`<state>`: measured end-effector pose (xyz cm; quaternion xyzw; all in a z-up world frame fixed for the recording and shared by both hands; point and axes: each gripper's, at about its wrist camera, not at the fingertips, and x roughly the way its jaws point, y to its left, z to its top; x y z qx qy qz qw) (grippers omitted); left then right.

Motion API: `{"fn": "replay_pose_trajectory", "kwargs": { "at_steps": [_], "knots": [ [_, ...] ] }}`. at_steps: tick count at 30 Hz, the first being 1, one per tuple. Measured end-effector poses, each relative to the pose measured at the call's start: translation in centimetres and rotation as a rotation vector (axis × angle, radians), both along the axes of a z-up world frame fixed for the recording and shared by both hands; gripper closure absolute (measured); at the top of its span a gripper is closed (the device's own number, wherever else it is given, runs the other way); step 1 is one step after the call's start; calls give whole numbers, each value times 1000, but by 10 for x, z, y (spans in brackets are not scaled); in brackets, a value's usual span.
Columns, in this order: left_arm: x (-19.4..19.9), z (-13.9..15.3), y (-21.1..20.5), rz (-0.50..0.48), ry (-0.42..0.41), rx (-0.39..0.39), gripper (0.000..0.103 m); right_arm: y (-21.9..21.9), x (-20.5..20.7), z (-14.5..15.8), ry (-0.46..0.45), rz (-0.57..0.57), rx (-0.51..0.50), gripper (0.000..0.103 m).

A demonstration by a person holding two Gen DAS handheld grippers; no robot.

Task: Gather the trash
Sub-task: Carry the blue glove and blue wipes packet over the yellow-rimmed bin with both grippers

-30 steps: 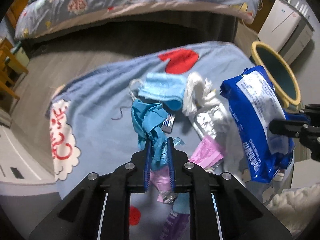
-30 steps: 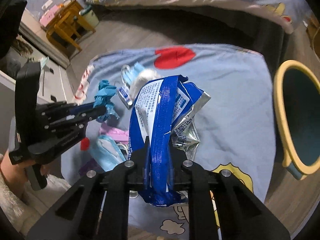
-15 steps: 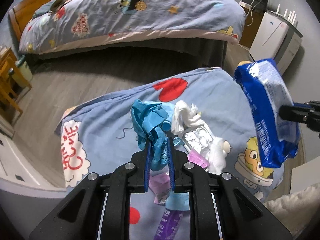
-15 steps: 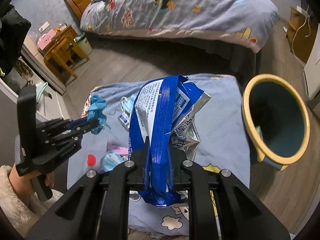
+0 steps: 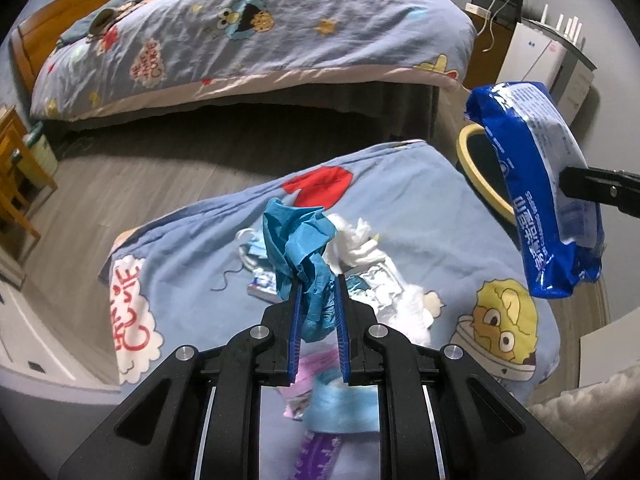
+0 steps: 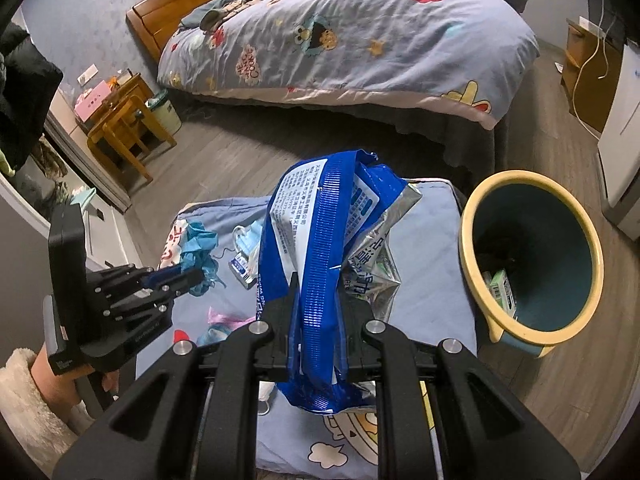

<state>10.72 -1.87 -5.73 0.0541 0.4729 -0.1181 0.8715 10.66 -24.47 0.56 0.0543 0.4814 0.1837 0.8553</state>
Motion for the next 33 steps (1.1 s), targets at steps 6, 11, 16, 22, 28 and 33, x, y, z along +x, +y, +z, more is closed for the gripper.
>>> {"fn": "replay_pose_trajectory", "kwargs": {
  "at_steps": [6,11,16,22,28,33],
  "knots": [
    [6,0,-18,-21,-8,-2,87,-16,11,-1,0,-18,2,89],
    [9,1,-35,-50,-18,-3,87,-39,21,2,-9,-57,14,89],
    [11,4,-47,-64,-23,-14,87,-71,34,8,-27,-120,23,89],
    [13,8,-65,-85,-32,-9,87,-108,44,13,-45,-182,18,89],
    [17,14,-99,-134,-49,9,87,-149,55,9,-47,-240,-4,89],
    [26,13,-139,-177,-27,-58,87,-196,60,-8,-4,-343,31,89]
  ]
}}
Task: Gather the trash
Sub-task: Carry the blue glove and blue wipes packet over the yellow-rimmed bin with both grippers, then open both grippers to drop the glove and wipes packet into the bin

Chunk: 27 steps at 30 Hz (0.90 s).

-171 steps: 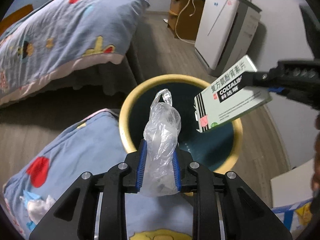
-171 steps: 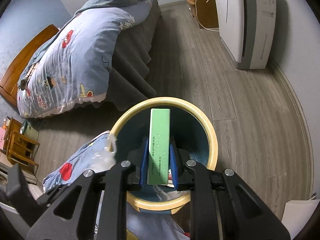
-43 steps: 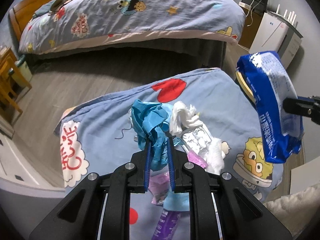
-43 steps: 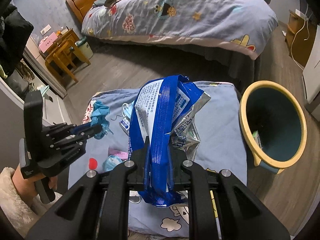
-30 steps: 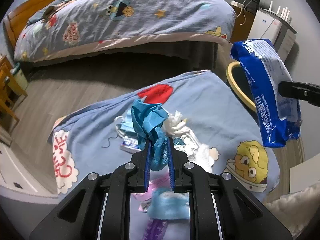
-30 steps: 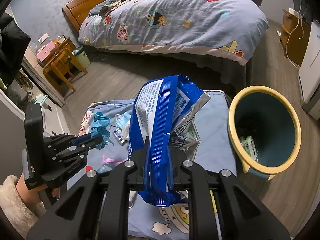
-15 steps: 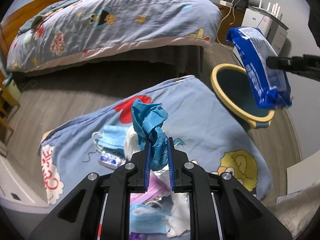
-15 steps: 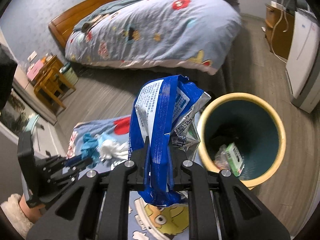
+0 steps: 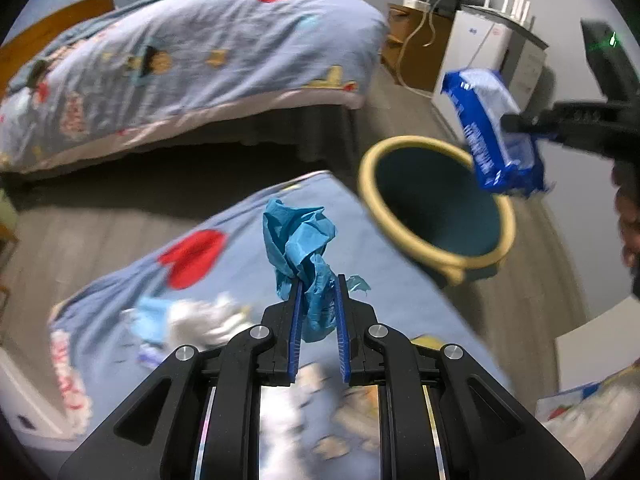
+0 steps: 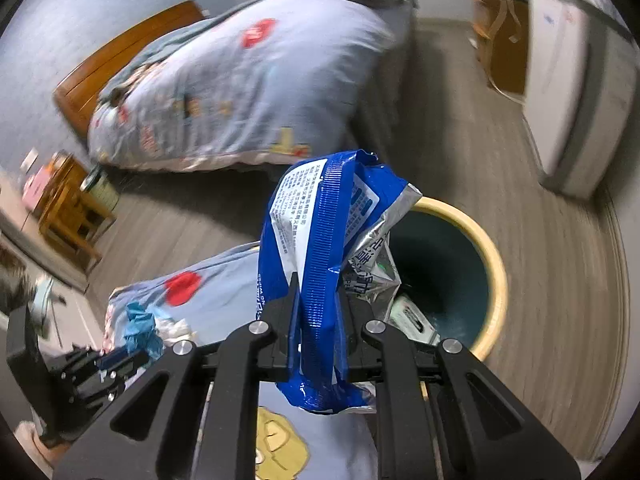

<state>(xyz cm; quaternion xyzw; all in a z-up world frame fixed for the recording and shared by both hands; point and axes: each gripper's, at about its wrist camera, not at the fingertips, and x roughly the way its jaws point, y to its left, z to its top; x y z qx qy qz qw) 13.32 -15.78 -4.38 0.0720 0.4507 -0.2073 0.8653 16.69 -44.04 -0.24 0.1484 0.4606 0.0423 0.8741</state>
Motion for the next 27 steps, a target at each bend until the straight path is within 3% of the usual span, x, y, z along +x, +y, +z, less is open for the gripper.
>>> {"fn": "replay_pose_trajectory", "kwargs": {
  "at_steps": [5,13,18,25,27],
  "knots": [
    [7,-6,-48,-78,9,-12,87,-43,-2,-24,58,-119,63,89],
    [29,-16,-113,-184,-1,26,87,-58,4,-47,108,-171,86,89],
    [48,-29,-131,-178,41,15,87,-67,11,-58,128,-211,88,89],
    [63,-49,-151,-178,38,46,87,-72,13,-64,120,-244,91,88],
    [63,-49,-154,-183,22,53,79,-73,12,-62,104,-245,94,87]
  ]
}}
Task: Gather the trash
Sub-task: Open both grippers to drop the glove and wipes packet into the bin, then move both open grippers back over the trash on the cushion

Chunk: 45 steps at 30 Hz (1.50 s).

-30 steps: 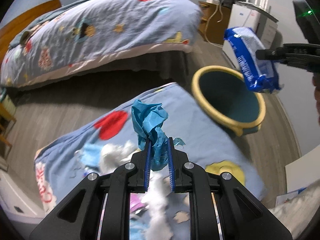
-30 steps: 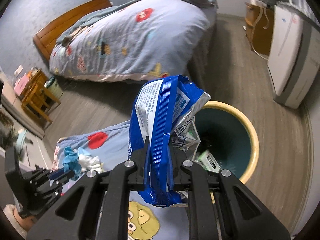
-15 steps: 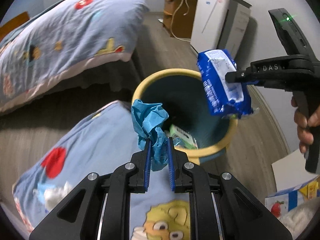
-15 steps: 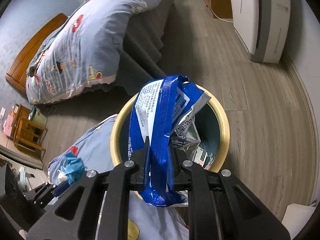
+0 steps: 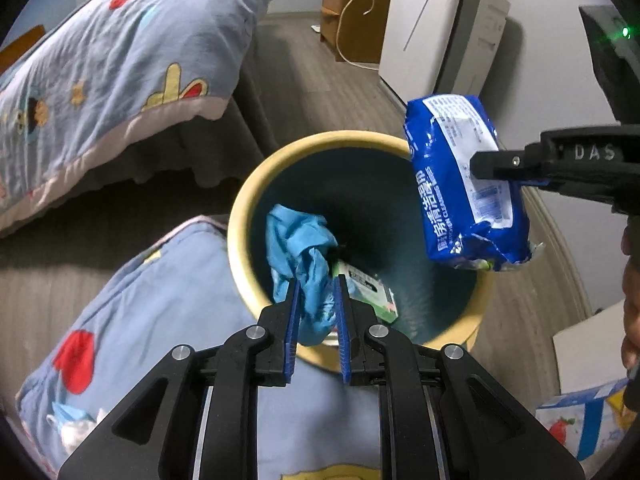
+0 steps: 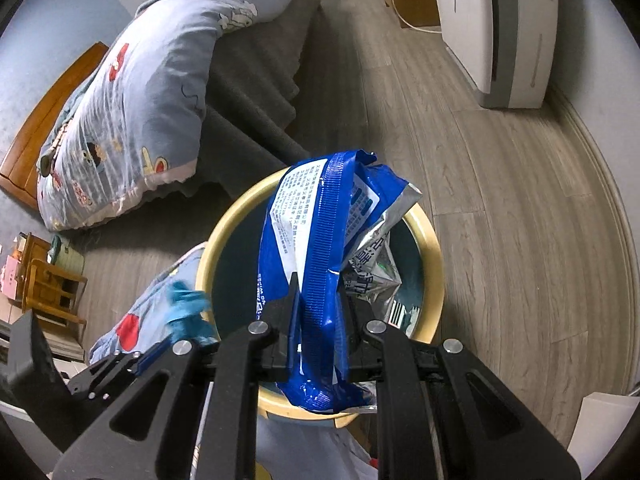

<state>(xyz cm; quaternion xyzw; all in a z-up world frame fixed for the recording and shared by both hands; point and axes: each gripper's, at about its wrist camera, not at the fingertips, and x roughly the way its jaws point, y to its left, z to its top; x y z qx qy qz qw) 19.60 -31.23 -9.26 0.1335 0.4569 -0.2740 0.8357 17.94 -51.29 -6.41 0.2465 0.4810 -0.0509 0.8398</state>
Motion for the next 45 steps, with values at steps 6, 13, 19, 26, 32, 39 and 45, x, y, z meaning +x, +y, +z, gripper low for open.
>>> {"fn": "replay_pose_trajectory", "kwargs": {
  "at_steps": [6,13,19,26,32,39,45],
  "knots": [
    [-8,3,-3,-18,-16,-7,38,4,3,5,-25,17,-14,56],
    [-15,18,15,37,-48,-20,12,12,3,19,-65,20,-41,22],
    [-23,34,43,83,-66,-12,11,21,1,33,-89,19,-68,15],
    [-49,69,99,112,-113,-15,10,44,-3,52,-121,49,-125,9],
    [-70,87,167,184,-171,56,9,64,-6,61,-137,44,-70,8],
    [-96,93,256,308,-172,70,9,123,-10,73,-139,149,-100,7],
    [-116,79,308,407,-119,26,9,183,-25,74,-109,241,-90,7]
  ]
}}
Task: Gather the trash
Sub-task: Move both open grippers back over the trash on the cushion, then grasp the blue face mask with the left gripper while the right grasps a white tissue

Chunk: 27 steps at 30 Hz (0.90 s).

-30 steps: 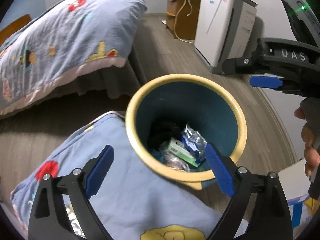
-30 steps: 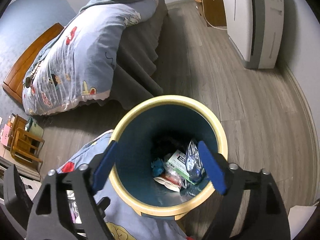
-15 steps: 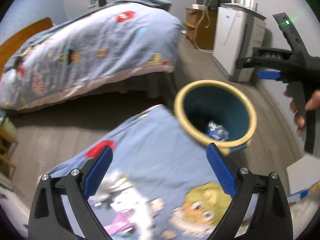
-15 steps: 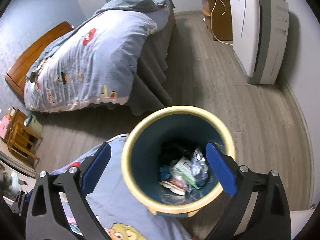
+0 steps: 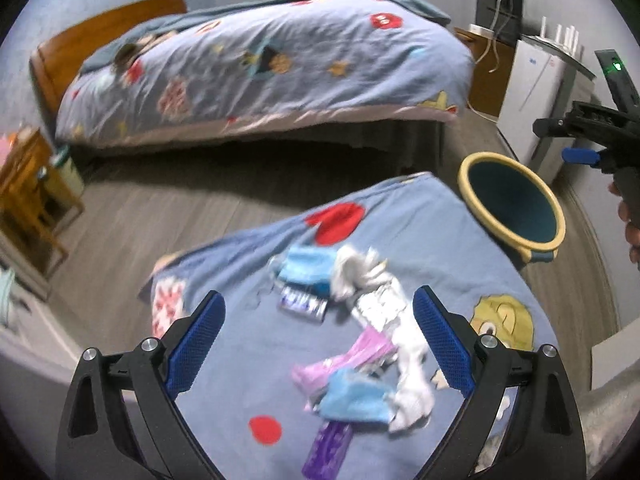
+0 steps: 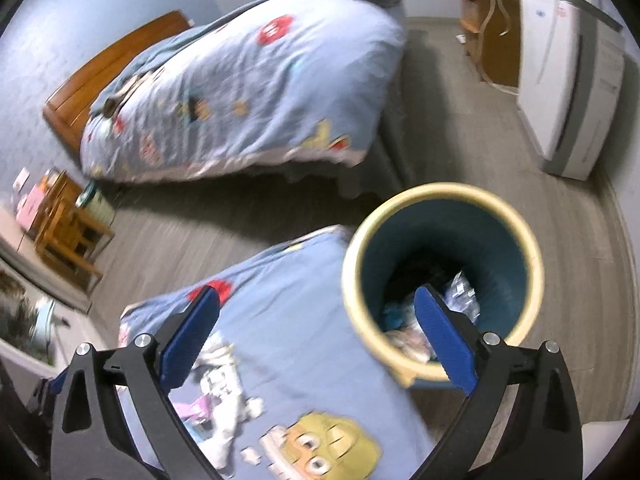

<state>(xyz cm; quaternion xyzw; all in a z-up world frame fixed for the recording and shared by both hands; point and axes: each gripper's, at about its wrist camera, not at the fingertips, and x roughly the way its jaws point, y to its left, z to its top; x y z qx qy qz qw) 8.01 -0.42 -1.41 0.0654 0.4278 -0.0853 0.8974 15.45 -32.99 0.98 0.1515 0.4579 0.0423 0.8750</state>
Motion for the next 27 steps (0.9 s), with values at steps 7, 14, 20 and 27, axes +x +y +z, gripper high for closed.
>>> {"fn": "replay_pose_trajectory", "kwargs": {
  "at_steps": [7,14,20,27],
  "knots": [
    [-16,-25,30,15,45,54,9,70,-26,-5,25,82,-40,7],
    [-21,-49,28,-54,91,88,9,103,-46,-38,88,92,-96,7],
    [-23,-73,10,-134,156,170,9,100,-53,-78,192,35,-38,11],
    [-22,-90,-2,-186,242,141,32,122,-53,-113,292,126,-28,60]
  ]
}}
